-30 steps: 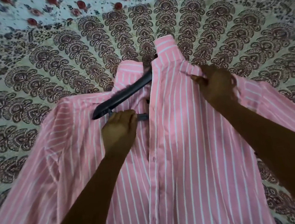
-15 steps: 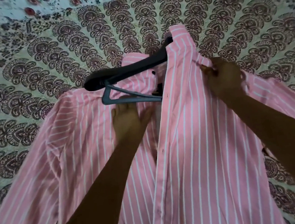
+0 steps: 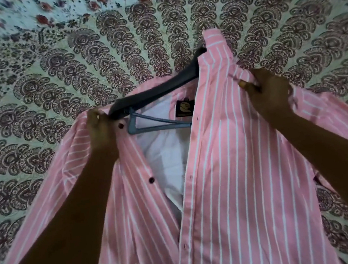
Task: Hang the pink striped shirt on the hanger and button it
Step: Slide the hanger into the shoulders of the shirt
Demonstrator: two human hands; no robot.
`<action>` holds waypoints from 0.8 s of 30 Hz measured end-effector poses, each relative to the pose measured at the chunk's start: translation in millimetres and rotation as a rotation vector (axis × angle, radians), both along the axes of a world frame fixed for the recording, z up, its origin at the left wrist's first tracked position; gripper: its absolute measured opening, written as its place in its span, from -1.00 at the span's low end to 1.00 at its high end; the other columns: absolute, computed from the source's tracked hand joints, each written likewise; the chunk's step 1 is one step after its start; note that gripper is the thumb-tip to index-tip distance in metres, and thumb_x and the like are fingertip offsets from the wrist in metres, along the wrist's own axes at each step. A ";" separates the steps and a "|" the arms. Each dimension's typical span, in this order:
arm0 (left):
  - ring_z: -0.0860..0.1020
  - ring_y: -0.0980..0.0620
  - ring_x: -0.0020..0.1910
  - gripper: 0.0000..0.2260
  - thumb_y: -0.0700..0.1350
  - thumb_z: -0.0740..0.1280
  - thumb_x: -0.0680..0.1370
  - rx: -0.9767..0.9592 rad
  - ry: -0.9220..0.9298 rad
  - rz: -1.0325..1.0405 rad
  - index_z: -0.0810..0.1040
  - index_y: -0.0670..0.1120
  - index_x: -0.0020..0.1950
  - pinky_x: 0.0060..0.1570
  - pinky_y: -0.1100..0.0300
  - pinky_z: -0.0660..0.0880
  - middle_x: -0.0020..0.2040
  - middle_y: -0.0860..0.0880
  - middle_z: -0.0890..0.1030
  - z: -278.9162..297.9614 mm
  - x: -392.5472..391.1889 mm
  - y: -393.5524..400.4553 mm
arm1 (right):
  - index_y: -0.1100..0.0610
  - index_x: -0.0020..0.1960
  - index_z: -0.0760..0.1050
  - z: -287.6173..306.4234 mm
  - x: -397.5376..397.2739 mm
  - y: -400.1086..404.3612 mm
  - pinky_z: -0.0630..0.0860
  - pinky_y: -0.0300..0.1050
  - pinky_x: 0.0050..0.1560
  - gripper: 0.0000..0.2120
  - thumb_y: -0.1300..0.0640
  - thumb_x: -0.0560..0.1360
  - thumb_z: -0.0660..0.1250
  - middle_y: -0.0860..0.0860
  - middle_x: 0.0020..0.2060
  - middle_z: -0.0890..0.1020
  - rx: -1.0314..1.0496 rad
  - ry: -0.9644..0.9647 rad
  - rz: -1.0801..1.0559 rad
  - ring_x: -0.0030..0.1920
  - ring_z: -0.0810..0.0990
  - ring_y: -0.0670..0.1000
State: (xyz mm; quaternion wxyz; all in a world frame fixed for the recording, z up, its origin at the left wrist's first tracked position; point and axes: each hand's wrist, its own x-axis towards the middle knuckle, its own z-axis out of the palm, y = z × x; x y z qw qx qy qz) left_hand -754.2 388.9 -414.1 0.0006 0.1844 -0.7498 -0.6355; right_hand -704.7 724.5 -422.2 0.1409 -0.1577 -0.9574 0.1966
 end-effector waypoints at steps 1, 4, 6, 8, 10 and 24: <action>0.35 0.09 -0.31 -0.78 -0.28 0.11 0.53 -0.007 -0.014 0.043 0.29 -0.02 -0.25 -0.30 0.19 0.30 -0.29 0.02 0.37 6.6 -3.4 -9.1 | 0.22 0.14 0.50 1.3 -0.7 -0.9 0.42 0.08 -0.14 -0.67 0.01 0.51 0.25 0.30 -0.14 0.60 -0.001 -0.004 0.002 -0.11 0.56 0.32; 0.45 0.01 -0.26 -0.90 -0.16 0.20 0.48 0.091 -0.079 0.087 0.46 -0.05 -0.22 -0.16 0.07 0.40 -0.25 -0.04 0.48 19.0 -20.7 -30.2 | 0.19 0.15 0.50 3.8 -0.2 -2.8 0.47 0.08 -0.10 -0.64 -0.03 0.49 0.23 0.30 -0.11 0.62 0.016 -0.031 0.009 -0.10 0.59 0.31; 0.53 0.01 -0.27 -0.87 -0.16 0.19 0.51 0.153 -0.104 0.095 0.49 -0.17 -0.16 -0.13 0.09 0.52 -0.22 -0.10 0.50 34.9 -25.5 -29.4 | 0.19 0.13 0.51 4.5 1.4 -4.8 0.45 0.07 -0.09 -0.59 -0.07 0.45 0.19 0.30 -0.11 0.62 0.019 -0.021 0.028 -0.10 0.59 0.31; 0.49 0.07 -0.38 -0.81 -0.21 0.17 0.55 0.191 -0.123 0.090 0.42 -0.12 -0.27 -0.27 0.19 0.49 -0.30 -0.07 0.43 47.4 -28.6 -20.7 | 0.20 0.15 0.50 4.8 2.0 -6.8 0.43 0.08 -0.07 -0.62 -0.04 0.47 0.21 0.32 -0.10 0.62 0.035 -0.029 0.014 -0.08 0.59 0.33; 0.43 0.04 -0.37 -0.79 -0.22 0.18 0.54 0.222 -0.138 0.086 0.39 -0.07 -0.29 -0.32 0.21 0.46 -0.32 -0.06 0.38 56.0 -30.3 -11.2 | 0.18 0.16 0.49 3.2 1.5 -10.0 0.43 0.12 -0.05 -0.64 -0.02 0.49 0.23 0.33 -0.09 0.61 0.064 -0.047 -0.013 -0.08 0.58 0.34; 0.35 0.01 -0.31 -0.81 -0.20 0.15 0.55 -0.082 -0.085 -0.273 0.34 -0.05 -0.27 -0.25 0.18 0.29 -0.32 -0.05 0.36 52.5 -32.8 56.7 | 0.16 0.06 0.51 -0.9 -24.0 -45.5 0.37 0.07 0.06 -0.72 -0.02 0.50 0.26 0.28 -0.06 0.61 0.110 -0.088 -0.077 -0.01 0.56 0.30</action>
